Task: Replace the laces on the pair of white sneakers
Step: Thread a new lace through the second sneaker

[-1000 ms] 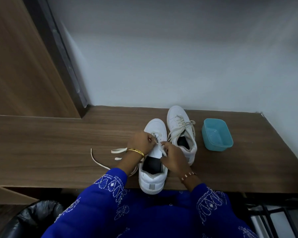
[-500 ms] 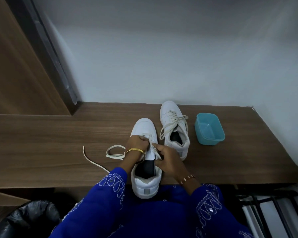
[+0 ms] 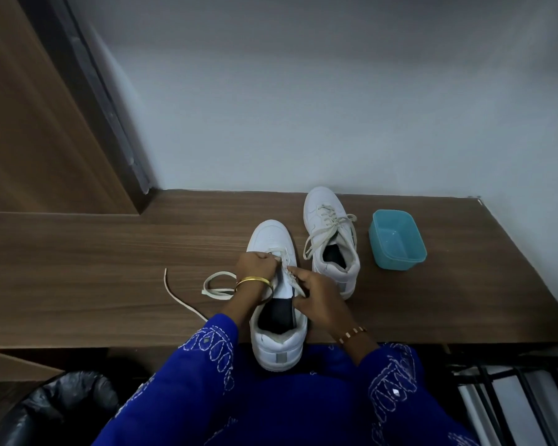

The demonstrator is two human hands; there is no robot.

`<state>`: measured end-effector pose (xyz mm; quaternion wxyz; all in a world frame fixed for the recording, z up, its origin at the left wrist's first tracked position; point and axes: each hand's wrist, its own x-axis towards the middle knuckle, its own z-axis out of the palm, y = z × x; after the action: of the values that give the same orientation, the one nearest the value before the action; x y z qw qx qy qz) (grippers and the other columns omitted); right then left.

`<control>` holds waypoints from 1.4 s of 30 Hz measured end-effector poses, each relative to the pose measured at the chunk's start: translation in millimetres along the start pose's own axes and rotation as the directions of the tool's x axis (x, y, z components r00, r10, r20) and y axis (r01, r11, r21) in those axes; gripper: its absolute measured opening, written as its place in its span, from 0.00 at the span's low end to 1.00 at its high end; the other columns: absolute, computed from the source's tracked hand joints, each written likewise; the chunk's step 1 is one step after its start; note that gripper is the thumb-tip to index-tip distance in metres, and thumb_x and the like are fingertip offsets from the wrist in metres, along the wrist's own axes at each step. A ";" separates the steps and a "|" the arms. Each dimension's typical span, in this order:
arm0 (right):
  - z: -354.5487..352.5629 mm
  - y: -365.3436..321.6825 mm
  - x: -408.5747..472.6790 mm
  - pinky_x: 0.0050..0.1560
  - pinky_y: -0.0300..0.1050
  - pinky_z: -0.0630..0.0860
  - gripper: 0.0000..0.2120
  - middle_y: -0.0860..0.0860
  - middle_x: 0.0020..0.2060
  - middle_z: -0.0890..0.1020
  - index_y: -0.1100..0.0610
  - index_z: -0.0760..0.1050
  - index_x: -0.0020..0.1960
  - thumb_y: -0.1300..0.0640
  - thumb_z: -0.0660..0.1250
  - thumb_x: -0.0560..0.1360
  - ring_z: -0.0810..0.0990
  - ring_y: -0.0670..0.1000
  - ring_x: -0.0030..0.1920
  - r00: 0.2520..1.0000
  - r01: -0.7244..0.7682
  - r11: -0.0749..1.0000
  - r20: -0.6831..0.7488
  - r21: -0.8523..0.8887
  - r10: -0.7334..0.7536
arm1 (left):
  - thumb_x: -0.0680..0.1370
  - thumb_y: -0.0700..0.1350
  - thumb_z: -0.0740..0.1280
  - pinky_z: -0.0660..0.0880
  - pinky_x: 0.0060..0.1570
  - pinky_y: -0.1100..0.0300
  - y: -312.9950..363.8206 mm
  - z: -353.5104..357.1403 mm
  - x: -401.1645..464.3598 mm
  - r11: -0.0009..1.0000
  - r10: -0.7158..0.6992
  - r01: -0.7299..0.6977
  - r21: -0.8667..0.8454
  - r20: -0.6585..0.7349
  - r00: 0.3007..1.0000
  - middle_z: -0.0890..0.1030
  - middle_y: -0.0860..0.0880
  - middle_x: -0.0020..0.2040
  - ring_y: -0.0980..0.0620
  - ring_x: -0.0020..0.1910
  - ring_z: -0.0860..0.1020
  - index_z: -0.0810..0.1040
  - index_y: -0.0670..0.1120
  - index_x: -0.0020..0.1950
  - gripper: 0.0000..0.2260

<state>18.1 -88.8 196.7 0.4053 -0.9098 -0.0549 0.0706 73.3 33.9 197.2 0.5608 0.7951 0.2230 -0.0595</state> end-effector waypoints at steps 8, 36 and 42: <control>2.9 1.4 0.5 0.50 0.30 0.67 0.28 0.57 0.59 0.78 0.59 0.66 0.70 0.69 0.64 0.70 0.77 0.52 0.57 1.000 0.009 1.000 0.000 -0.029 -0.009 | 0.78 0.40 0.62 0.72 0.44 0.60 6.2 -0.9 5.9 0.996 -0.085 0.085 0.003 0.111 0.990 0.79 0.36 0.55 0.42 0.57 0.77 0.78 0.34 0.57 0.13; -14.6 -18.4 49.3 0.36 0.42 0.73 0.11 0.55 0.36 0.78 0.56 0.69 0.38 0.65 0.56 0.77 0.77 0.55 0.37 0.893 -0.076 0.980 -0.425 0.181 0.148 | 0.69 0.52 0.72 0.70 0.51 0.54 -23.1 -24.0 -8.1 0.694 0.507 -0.516 0.502 0.167 0.846 0.79 0.47 0.51 0.46 0.52 0.76 0.80 0.49 0.55 0.16; -99.8 -58.3 44.7 0.42 0.47 0.81 0.08 0.59 0.41 0.82 0.57 0.66 0.43 0.64 0.52 0.79 0.83 0.55 0.40 0.819 0.287 0.351 -0.419 0.891 0.392 | 0.64 0.56 0.72 0.70 0.47 0.50 -33.6 -21.1 -12.2 0.653 0.623 -0.551 0.520 0.045 0.781 0.77 0.46 0.45 0.43 0.46 0.76 0.79 0.48 0.55 0.22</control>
<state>76.9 -115.9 302.4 0.8416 -0.4893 0.1501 -0.1726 45.0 58.9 180.0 0.3038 0.9440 -0.0323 0.1242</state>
